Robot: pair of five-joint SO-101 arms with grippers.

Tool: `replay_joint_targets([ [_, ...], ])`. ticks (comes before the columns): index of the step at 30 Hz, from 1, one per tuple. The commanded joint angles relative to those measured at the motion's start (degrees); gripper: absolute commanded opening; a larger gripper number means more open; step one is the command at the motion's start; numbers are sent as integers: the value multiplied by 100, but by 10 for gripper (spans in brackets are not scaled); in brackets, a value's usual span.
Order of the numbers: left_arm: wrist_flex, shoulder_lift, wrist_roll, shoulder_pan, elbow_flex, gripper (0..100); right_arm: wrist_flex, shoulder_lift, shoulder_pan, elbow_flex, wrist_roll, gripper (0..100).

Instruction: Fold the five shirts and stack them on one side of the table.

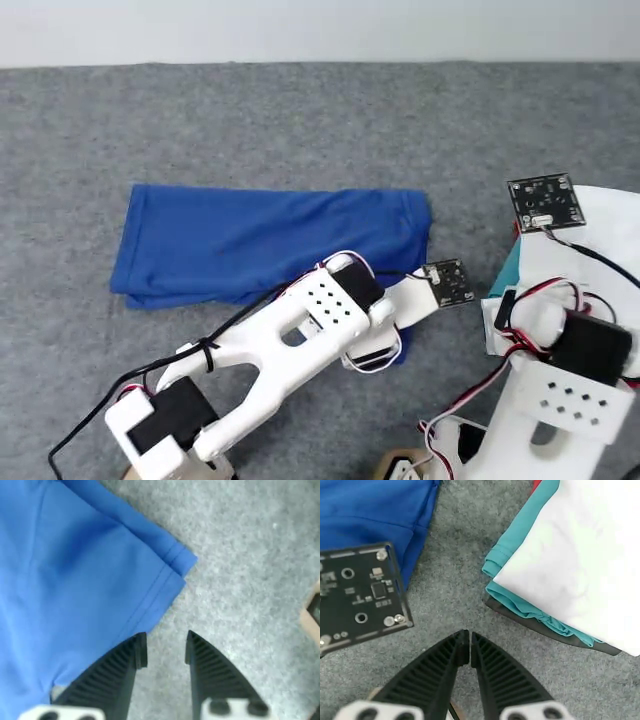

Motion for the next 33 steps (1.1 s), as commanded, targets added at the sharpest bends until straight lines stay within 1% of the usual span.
replay_joint_targets([
  [1,-281,-325,-62,-9,13,142,224,-66,75,-26,26,19],
  [3,-422,-325,-53,-9,13,151,224,-66,75,-26,26,19],
  [6,-527,-316,-18,-9,13,214,233,-66,75,-26,26,19],
  [8,-536,-316,-18,-9,13,235,233,-66,75,-26,26,19],
  [13,-624,-220,-44,-9,66,235,233,-66,75,-26,26,19],
  [19,-703,519,-26,-35,-31,235,233,-66,75,-26,26,19],
  [25,-870,782,-53,-448,-549,235,233,-66,75,-26,26,19],
  [33,-853,1266,-62,-413,-629,235,233,-66,75,-26,26,19],
])
